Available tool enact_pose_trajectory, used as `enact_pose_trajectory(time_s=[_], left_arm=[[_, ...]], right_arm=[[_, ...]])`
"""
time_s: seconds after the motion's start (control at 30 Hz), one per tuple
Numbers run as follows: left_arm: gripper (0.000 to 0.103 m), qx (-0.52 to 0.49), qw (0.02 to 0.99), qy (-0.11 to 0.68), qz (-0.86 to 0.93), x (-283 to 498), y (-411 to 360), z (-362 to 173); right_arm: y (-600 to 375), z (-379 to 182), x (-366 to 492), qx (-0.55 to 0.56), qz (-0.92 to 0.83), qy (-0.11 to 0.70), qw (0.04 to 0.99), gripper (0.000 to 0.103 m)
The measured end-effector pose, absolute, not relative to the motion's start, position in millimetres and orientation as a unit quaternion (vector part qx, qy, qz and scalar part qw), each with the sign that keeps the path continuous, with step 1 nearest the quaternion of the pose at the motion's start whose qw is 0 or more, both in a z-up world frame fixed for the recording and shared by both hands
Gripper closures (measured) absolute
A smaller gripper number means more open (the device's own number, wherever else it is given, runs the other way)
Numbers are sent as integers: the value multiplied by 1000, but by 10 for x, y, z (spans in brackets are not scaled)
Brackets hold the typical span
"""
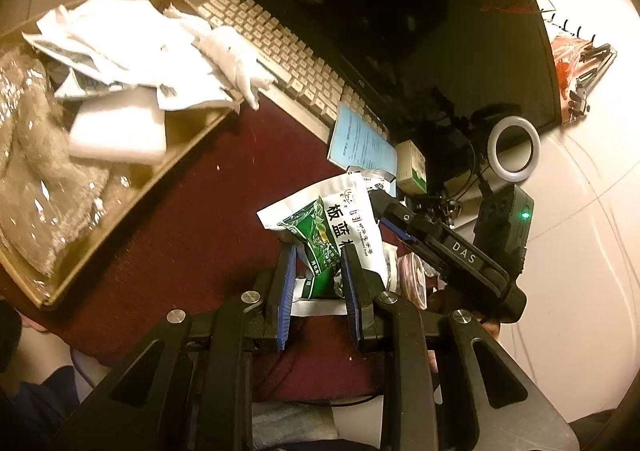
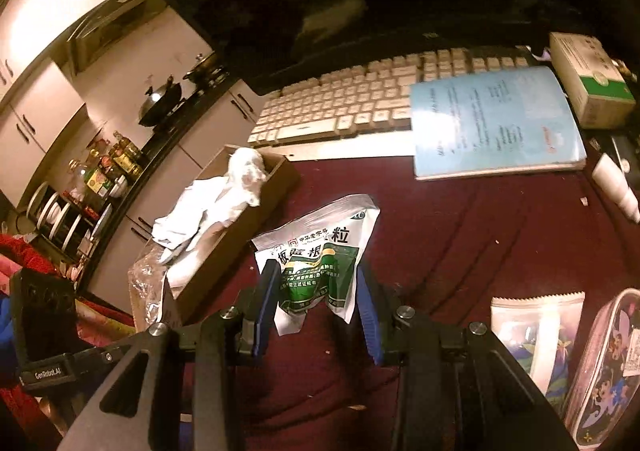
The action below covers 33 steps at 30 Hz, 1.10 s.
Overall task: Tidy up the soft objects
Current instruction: 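Carry the green sachet to the cardboard box and open the left gripper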
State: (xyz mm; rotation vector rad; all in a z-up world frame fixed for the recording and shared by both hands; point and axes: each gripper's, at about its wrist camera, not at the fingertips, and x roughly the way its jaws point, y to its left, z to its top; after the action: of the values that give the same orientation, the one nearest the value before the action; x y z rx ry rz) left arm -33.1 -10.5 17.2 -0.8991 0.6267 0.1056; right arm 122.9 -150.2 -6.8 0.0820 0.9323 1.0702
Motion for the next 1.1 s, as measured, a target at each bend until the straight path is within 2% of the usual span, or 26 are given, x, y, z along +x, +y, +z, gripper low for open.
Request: enact_pose_trajectory(time_s=[0.67,1.1], left_arm=[[81,-432,861,258,76,-613,122,343],[81,-438,856,223,164,-936,755,371]], right_arm=[[-1029,105,829,15,562,413,716,66],[-437,153,674,-12,604,412,682,66]])
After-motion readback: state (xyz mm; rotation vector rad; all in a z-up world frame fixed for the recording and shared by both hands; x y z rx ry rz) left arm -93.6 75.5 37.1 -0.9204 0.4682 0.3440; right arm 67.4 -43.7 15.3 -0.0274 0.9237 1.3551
